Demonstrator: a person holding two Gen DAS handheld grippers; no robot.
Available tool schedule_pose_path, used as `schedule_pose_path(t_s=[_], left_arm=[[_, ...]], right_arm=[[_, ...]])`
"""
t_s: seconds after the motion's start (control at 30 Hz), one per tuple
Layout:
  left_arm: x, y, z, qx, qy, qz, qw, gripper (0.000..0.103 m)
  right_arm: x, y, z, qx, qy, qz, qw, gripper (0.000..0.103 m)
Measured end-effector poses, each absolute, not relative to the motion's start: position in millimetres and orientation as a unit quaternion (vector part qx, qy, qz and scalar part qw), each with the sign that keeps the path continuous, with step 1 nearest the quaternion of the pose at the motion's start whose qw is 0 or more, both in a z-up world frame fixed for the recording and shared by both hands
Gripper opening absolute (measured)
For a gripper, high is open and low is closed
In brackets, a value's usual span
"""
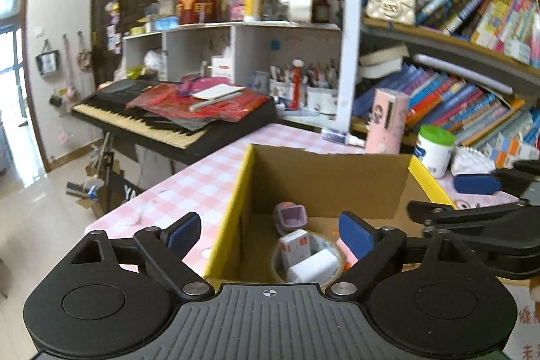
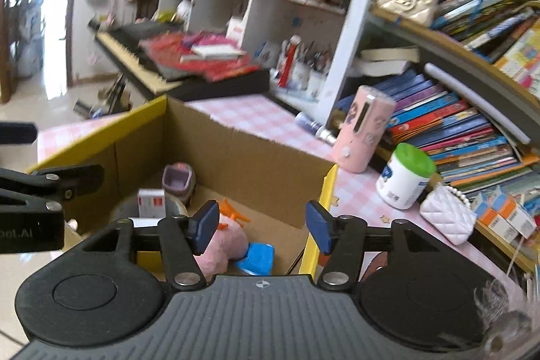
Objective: Organize objects
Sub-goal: 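Open both tools to release the charger and bag, then withdraw upward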
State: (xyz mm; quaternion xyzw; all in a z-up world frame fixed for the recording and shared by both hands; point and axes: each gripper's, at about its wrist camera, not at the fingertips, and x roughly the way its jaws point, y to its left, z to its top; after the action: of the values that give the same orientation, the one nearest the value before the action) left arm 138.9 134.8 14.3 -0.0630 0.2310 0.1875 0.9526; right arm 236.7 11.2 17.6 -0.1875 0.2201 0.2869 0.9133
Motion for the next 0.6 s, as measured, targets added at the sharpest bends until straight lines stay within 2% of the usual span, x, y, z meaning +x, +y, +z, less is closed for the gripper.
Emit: schedule_pose_path(t_s=[0.1, 0.3, 0.47, 0.6], left_arm=[[127.1, 138.8, 15.9, -0.075, 0.225, 0.195, 0.952, 0.092], [105.1, 141.8, 14.4, -0.086, 0.224, 0.198, 0.95, 0.093], [86.1, 141.1, 9.1, -0.086, 0.237, 0.195, 0.948, 0.093], [70.7, 140.1, 3.3, -0.085, 0.255, 0.197, 0.943, 0.098]], right_arm=[[221.8, 6.2, 24.1, -0.173, 0.2, 0.271, 0.926, 0.064], [197.1, -1.6, 28.8, -0.149, 0.193, 0.251, 0.937, 0.065], [176.6, -6.5, 25.0, -0.138, 0.21, 0.237, 0.938, 0.068], [159.2, -12.2, 18.4, -0.115, 0.245, 0.219, 0.937, 0.075]])
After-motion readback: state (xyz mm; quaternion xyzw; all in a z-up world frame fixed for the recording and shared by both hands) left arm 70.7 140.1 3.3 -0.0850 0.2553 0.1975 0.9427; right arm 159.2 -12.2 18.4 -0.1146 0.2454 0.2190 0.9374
